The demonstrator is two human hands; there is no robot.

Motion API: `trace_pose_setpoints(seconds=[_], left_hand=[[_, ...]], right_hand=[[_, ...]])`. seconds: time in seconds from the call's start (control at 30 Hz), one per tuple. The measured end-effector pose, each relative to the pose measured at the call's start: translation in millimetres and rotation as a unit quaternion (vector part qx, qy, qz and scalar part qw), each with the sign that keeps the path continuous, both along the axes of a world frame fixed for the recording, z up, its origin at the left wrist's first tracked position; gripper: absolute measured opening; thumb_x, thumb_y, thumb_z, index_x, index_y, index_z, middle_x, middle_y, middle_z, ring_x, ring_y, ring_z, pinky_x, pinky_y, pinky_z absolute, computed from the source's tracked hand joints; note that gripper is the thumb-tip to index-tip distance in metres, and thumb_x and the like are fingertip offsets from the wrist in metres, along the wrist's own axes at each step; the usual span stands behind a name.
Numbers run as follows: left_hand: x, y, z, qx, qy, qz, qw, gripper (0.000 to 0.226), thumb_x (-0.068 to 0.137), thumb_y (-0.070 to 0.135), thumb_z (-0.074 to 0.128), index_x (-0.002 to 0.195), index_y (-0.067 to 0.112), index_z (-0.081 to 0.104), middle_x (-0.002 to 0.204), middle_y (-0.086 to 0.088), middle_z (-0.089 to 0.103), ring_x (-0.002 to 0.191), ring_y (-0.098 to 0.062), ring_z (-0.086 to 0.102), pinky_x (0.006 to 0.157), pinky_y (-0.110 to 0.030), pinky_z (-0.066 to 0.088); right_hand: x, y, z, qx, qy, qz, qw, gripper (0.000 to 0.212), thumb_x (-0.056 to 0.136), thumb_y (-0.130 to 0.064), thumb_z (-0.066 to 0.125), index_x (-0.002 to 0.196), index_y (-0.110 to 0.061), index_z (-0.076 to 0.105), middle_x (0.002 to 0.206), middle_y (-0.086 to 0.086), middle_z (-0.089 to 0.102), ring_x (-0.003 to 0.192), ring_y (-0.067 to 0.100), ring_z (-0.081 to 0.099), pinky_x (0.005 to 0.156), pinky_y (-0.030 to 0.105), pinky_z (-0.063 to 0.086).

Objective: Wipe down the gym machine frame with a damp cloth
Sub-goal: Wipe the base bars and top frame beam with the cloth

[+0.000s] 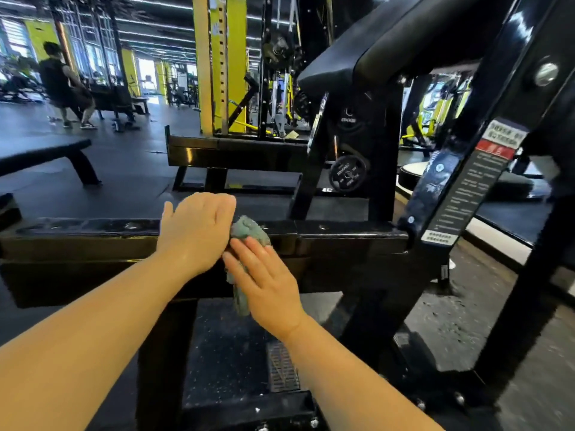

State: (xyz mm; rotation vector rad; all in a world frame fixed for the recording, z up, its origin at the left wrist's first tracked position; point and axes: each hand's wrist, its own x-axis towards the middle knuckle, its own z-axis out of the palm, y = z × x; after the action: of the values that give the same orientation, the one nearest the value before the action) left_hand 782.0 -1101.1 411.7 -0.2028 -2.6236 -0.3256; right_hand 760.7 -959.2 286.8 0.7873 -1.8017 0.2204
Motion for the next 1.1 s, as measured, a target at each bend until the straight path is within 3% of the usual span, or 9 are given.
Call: trace_pose_setpoints(seconds=[0.13, 0.23, 0.33, 0.43, 0.57, 0.67, 0.83, 0.97, 1.1], left_hand=[[-3.8, 47.3, -8.0, -0.083, -0.069, -0.051, 0.993, 0.054, 0.097, 0.05, 0.01, 0.147, 0.034, 0.022, 0.155, 0.007, 0.019, 0.145, -0.018, 0.005, 0.114, -0.054, -0.003], [-8.0, 65.2, -10.1, -0.079, -0.08, -0.013, 0.994, 0.058, 0.095, 0.056, 0.008, 0.145, 0.036, 0.029, 0.148, 0.005, 0.037, 0.139, -0.021, 0.028, 0.114, -0.053, 0.006], [-12.1, 68.9, -10.6, -0.072, -0.089, 0.009, 0.993, 0.057, 0.095, 0.054, 0.009, 0.135, 0.034, 0.045, 0.137, 0.004, 0.05, 0.131, -0.023, 0.039, 0.112, -0.055, 0.011], [-11.8, 76.5, -16.5, -0.075, -0.062, 0.015, 0.995, 0.057, 0.096, 0.053, 0.011, 0.137, 0.032, 0.044, 0.142, 0.007, 0.045, 0.135, -0.019, 0.033, 0.112, -0.055, 0.01], [-7.4, 74.2, -15.8, -0.082, -0.025, 0.012, 0.996, 0.064, 0.089, 0.047, 0.002, 0.128, 0.032, 0.051, 0.132, 0.005, 0.054, 0.124, -0.021, 0.046, 0.108, -0.051, 0.023], [-5.4, 75.0, -11.5, -0.108, -0.01, 0.009, 0.994, 0.072, 0.081, 0.043, -0.007, 0.12, 0.032, 0.053, 0.114, 0.001, 0.06, 0.1, -0.025, 0.055, 0.087, -0.041, 0.036], [-4.3, 78.3, -10.5, -0.128, 0.008, 0.021, 0.991, 0.07, 0.084, 0.042, -0.006, 0.12, 0.031, 0.053, 0.099, 0.002, 0.061, 0.08, -0.021, 0.047, 0.075, -0.036, 0.031], [-2.6, 77.3, -10.3, -0.136, 0.012, 0.008, 0.991, 0.061, 0.088, 0.038, -0.002, 0.114, 0.026, 0.052, 0.091, 0.0, 0.055, 0.079, -0.022, 0.046, 0.071, -0.036, 0.028], [2.3, 73.7, -5.4, -0.124, 0.003, -0.016, 0.992, 0.043, 0.081, 0.033, -0.002, 0.092, 0.025, 0.039, 0.077, 0.002, 0.033, 0.071, -0.021, 0.034, 0.069, -0.035, 0.028]], right_hand=[[11.2, 135.2, -30.9, -0.126, -0.045, -0.142, 0.981, 0.04, 0.106, -0.022, 0.028, 0.145, -0.013, 0.032, 0.159, -0.004, 0.013, 0.148, 0.015, 0.007, 0.121, 0.038, 0.008], [21.2, 175.0, -25.0, -0.349, -0.132, -0.155, 0.915, 0.058, 0.101, -0.028, 0.031, 0.153, -0.015, 0.009, 0.16, -0.002, -0.013, 0.147, 0.007, -0.008, 0.119, 0.025, 0.005], [15.2, 123.8, 1.6, -0.515, -0.143, -0.12, 0.836, 0.067, 0.095, -0.029, 0.035, 0.149, -0.005, 0.003, 0.158, 0.013, -0.009, 0.143, 0.006, -0.008, 0.114, 0.011, -0.003], [10.8, 58.3, 7.8, -0.46, -0.124, -0.096, 0.874, 0.065, 0.098, -0.035, 0.037, 0.152, -0.01, 0.01, 0.159, 0.008, -0.004, 0.147, 0.015, -0.006, 0.12, 0.031, 0.003], [-2.8, 99.0, -7.8, -0.205, -0.023, -0.141, 0.968, 0.055, 0.104, -0.031, 0.034, 0.152, -0.022, 0.01, 0.161, 0.004, -0.007, 0.148, 0.025, 0.001, 0.12, 0.044, 0.007], [-5.4, 169.2, -8.2, -0.3, -0.042, -0.201, 0.932, 0.054, 0.104, -0.037, 0.031, 0.153, -0.022, 0.012, 0.16, 0.009, 0.004, 0.147, 0.026, 0.001, 0.12, 0.047, 0.004], [9.7, 128.4, 12.6, -0.548, -0.167, -0.113, 0.812, 0.062, 0.096, -0.019, 0.038, 0.15, -0.01, 0.009, 0.158, 0.01, 0.001, 0.147, 0.024, -0.003, 0.116, 0.015, -0.001], [46.6, 66.3, -1.1, -0.424, -0.183, -0.014, 0.887, 0.056, 0.096, -0.017, 0.041, 0.148, -0.03, 0.024, 0.157, 0.008, 0.022, 0.146, 0.011, 0.017, 0.118, 0.025, 0.019], [78.6, 91.1, 17.5, -0.449, -0.28, 0.099, 0.843, 0.049, 0.095, -0.005, 0.055, 0.125, -0.04, 0.037, 0.127, -0.007, 0.052, 0.113, 0.002, 0.056, 0.096, 0.021, 0.047]])
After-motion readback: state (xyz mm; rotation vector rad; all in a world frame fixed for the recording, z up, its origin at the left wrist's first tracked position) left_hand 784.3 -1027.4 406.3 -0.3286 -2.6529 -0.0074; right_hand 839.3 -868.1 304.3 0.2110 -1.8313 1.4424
